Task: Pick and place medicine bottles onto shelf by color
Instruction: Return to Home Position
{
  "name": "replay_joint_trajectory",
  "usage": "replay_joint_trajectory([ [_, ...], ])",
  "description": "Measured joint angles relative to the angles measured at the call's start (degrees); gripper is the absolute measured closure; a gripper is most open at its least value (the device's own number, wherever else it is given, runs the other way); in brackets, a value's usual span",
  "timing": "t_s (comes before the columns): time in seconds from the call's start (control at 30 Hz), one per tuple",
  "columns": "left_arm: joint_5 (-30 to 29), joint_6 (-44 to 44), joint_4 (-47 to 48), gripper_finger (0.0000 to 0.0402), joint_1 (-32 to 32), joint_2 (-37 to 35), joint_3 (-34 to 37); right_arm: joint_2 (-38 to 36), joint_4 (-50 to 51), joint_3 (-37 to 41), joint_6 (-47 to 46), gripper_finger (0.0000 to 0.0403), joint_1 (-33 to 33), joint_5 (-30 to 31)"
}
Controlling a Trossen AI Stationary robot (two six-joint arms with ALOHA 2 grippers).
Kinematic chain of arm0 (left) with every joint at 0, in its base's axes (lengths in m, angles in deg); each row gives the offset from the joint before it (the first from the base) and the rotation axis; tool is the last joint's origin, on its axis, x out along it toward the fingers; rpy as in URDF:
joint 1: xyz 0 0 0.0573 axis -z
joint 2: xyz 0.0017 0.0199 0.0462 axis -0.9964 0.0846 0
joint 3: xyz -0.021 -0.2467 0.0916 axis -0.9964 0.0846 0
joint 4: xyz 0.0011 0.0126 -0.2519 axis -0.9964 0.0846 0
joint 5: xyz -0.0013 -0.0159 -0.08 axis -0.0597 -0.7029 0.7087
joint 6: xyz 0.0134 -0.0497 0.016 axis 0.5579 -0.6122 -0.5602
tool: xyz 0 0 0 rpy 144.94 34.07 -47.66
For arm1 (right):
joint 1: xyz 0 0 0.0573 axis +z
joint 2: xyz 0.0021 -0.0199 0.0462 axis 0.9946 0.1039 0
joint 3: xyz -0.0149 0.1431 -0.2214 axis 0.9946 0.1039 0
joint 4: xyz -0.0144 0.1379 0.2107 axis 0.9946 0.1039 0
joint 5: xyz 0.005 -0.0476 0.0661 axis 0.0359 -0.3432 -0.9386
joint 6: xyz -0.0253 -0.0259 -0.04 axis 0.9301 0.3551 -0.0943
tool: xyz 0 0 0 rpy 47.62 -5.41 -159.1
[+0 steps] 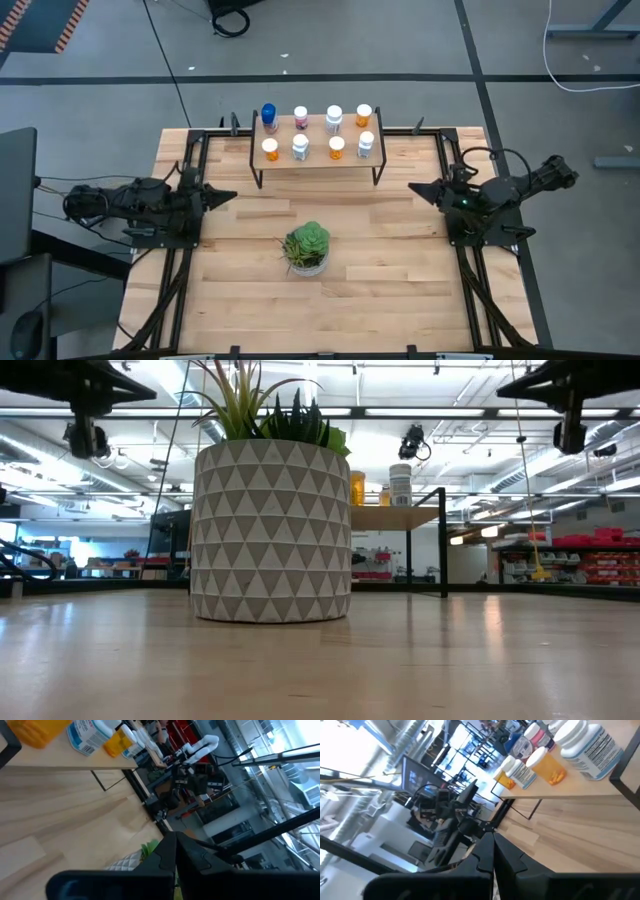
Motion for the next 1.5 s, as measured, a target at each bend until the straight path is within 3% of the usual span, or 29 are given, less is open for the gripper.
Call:
replay_joint_trajectory([
  [0.33,-0.5,-2.4,2.4,0.0393,0.0,-1.9,1.5,-11.6,0.5,6.2,1.0,0.0395,0.0,-3.5],
  [0.47,-2.4,-4.7,5.7,0.0397,0.0,-2.1,1.4,-16.3,5.6,7.0,0.1,0.0395,0.0,-3.5],
  [0.6,-4.1,-9.5,11.1,0.0396,0.0,-2.3,1.5,-16.6,9.3,7.0,-1.5,0.0395,-0.1,-3.9],
  [0.87,-4.2,-10.2,10.7,0.0398,0.0,-2.3,1.5,-16.6,14.3,7.0,-3.7,0.0395,-0.1,-3.1],
  [1.2,-5.7,-8.2,2.1,0.0399,0.0,-2.1,1.5,-16.6,12.0,7.0,-5.5,0.0395,-0.1,-3.5],
  [1.33,-6.3,-2.6,-5.4,0.0399,0.0,-1.7,1.5,-16.6,6.0,7.0,-2.1,0.0395,-0.1,-4.0],
  [1.5,-6.3,0.1,-10.1,0.04,0.0,-1.4,3.2,-16.6,5.6,7.0,-1.3,0.0395,-0.1,-4.1],
])
